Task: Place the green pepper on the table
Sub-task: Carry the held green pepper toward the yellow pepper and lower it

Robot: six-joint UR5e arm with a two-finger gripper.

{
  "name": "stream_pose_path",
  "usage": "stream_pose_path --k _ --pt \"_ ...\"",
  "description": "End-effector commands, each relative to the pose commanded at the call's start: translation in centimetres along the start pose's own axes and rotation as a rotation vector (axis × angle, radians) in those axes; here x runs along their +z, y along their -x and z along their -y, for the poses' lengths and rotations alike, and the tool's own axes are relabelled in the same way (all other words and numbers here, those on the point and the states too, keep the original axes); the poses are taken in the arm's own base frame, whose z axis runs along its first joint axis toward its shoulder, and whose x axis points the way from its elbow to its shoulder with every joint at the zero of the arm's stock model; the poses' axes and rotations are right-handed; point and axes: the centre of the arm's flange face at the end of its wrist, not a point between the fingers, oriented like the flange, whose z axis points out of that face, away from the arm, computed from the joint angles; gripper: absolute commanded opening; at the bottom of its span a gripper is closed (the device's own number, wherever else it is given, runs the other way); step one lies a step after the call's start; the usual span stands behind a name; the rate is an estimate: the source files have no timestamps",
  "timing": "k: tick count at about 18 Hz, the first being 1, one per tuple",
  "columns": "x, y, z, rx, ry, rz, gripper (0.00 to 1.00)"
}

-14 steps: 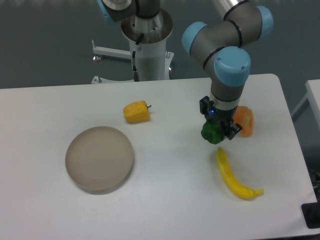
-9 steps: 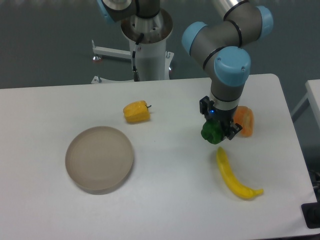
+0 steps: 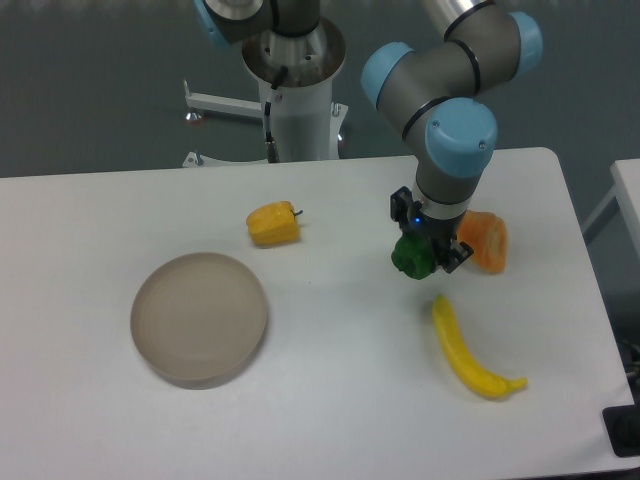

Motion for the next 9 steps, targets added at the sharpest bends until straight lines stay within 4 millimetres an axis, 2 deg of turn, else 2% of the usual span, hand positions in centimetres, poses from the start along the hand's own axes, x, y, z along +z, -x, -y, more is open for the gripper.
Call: stream_pose_path --k 3,7,9 --pt "1.8 -2.1 -0.2 0.013 0.007 -0.035 0.18" --pt "3.8 -3.1 0.0 0.017 0.018 -0.065 0.18" --pt "5.9 -4.4 0.2 0.019 0.026 -0.109 0.18"
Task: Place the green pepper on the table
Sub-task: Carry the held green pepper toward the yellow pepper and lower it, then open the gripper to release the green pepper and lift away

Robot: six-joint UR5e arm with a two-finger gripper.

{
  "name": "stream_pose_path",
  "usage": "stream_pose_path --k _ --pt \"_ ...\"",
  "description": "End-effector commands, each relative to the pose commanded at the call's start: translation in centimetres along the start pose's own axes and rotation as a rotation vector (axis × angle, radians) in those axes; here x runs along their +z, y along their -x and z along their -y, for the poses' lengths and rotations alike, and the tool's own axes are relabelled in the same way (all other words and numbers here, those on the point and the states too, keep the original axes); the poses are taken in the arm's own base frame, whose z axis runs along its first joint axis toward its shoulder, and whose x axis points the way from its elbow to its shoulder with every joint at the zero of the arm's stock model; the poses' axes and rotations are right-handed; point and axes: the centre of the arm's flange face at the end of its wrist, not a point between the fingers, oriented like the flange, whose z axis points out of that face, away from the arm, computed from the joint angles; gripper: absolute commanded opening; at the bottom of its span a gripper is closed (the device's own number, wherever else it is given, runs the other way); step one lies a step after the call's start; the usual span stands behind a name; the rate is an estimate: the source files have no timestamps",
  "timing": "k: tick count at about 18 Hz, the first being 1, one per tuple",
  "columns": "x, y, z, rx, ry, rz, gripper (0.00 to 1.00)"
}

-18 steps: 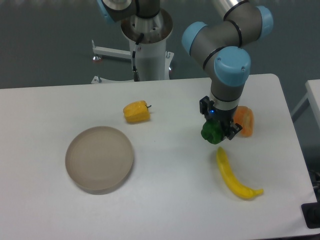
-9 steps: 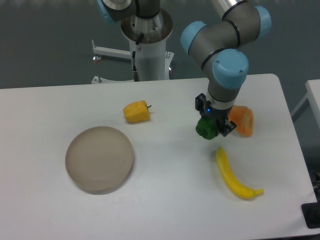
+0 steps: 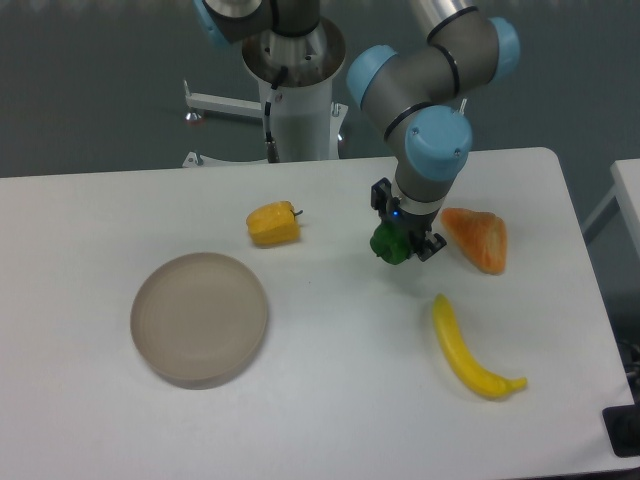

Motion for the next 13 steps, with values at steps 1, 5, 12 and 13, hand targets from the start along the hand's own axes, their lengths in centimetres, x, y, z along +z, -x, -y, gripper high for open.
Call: stream_pose_path --k 1,5,12,13 --pt "0.6 -0.3 -0.1 0.005 0.002 -0.014 0.19" --pt "2.7 -1.3 -0.1 0.015 0.008 -0.058 0.36" --pt "1.5 -1.3 -0.4 0.029 0.007 -0.032 1.00" --pt "1.0 -1.0 -0.6 0.024 0.006 -0.024 1.00"
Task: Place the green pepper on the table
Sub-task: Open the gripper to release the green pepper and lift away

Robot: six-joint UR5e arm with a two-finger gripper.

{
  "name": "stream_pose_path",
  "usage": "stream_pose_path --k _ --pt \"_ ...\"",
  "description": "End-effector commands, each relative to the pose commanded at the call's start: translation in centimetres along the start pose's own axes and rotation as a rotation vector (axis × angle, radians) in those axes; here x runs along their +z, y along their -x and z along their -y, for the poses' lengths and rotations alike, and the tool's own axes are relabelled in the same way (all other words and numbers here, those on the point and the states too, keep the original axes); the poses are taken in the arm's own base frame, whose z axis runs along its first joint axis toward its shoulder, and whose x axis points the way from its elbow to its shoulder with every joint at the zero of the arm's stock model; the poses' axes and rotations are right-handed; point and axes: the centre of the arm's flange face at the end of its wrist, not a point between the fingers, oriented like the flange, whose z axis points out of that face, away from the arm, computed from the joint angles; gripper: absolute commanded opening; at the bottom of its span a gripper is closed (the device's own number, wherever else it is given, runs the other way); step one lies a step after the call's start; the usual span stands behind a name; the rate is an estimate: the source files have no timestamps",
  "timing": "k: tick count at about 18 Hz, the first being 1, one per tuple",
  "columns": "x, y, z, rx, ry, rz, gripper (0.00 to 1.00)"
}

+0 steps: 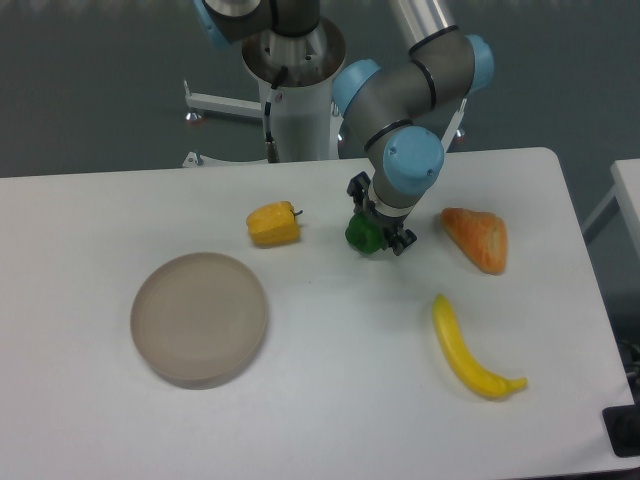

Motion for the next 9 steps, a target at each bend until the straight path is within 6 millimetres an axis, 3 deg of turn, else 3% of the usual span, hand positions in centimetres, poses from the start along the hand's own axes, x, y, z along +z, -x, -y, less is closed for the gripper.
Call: stream_pose_path --k 3,6,9 --pt "-2.5 1.0 -0.1 -0.006 -0.013 0.046 1.00" --pt "-6.7 3.7 0.1 -0.019 -0.027 0.131 1.00" --pt "-9.6 5.4 0.8 -0.017 -0.035 0.186 1.00"
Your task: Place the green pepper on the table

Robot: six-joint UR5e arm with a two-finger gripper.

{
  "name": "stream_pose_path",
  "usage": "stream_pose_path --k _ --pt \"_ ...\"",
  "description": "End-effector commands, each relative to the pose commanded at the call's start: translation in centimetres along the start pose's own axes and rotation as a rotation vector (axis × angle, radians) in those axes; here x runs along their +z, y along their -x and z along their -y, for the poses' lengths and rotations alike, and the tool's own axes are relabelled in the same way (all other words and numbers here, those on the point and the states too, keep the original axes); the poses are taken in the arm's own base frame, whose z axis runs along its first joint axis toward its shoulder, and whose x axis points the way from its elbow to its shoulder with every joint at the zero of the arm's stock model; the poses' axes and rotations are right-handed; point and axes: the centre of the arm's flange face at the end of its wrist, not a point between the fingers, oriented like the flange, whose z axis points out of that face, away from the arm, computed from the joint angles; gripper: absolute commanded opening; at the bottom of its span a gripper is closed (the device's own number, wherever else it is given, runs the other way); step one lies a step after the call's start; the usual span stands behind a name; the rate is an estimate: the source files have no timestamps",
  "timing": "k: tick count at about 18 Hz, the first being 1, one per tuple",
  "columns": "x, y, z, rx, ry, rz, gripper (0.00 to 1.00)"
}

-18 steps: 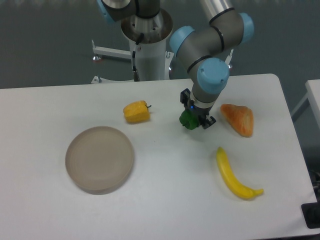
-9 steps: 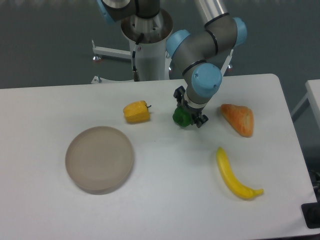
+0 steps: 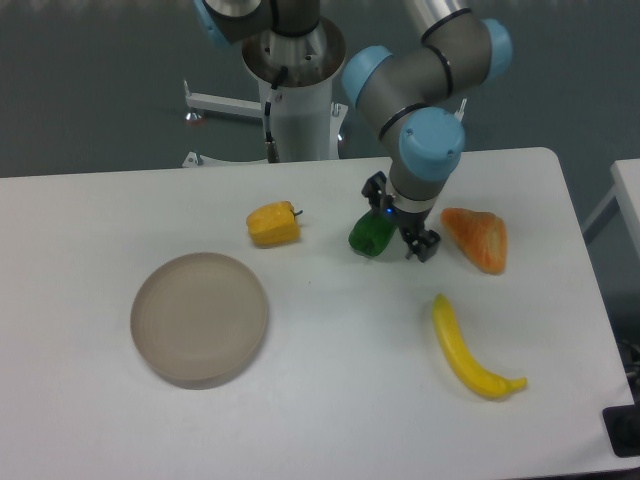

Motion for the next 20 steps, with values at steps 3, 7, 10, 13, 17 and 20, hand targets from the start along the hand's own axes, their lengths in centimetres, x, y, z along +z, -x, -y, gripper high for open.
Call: stream_pose_path --k 3,7,10,13,17,20 --pt "-2.7 1.4 0.1 -0.003 -0.011 0.054 1.00" --pt "-3.2 2.8 0.5 -0.004 -0.021 0.047 1.00" --pt "-3.0 2.8 0.6 -0.002 -0.012 0.008 1.00" --pt "-2.7 2.8 0.8 0.001 -0.013 0.003 1.00" --pt "-2.4 2.8 0.9 0.000 -0.014 -0.002 1.00" --pt "-2.3 2.8 0.9 0.000 -0.013 -0.003 1.00"
